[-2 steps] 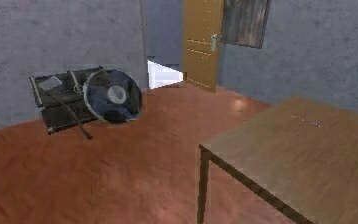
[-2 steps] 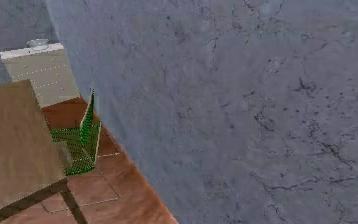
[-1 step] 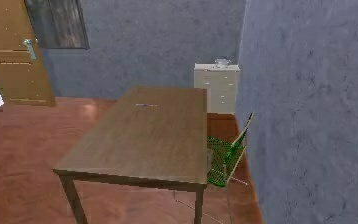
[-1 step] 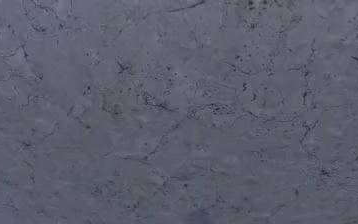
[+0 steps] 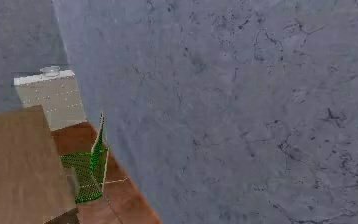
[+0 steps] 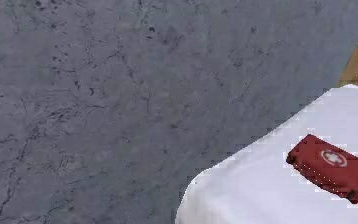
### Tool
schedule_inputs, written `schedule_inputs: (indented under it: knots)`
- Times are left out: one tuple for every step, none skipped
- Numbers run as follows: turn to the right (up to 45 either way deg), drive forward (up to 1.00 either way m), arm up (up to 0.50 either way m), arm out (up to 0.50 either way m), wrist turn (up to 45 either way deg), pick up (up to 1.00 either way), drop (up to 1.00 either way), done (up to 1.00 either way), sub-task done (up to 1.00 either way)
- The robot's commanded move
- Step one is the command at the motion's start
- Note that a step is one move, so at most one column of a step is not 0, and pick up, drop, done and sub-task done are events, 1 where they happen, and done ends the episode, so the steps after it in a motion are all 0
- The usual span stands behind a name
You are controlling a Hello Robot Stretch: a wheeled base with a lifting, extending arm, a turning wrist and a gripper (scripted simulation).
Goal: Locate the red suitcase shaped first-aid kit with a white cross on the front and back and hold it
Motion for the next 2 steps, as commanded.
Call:
schedule_inputs:
  knots:
    - [42.0,0.00,0.00,0.00,0.0,0.00,0.00,0.00,0.00]
    - [45.0,0.00,0.00,0.00,0.0,0.00,0.00,0.00,0.00]
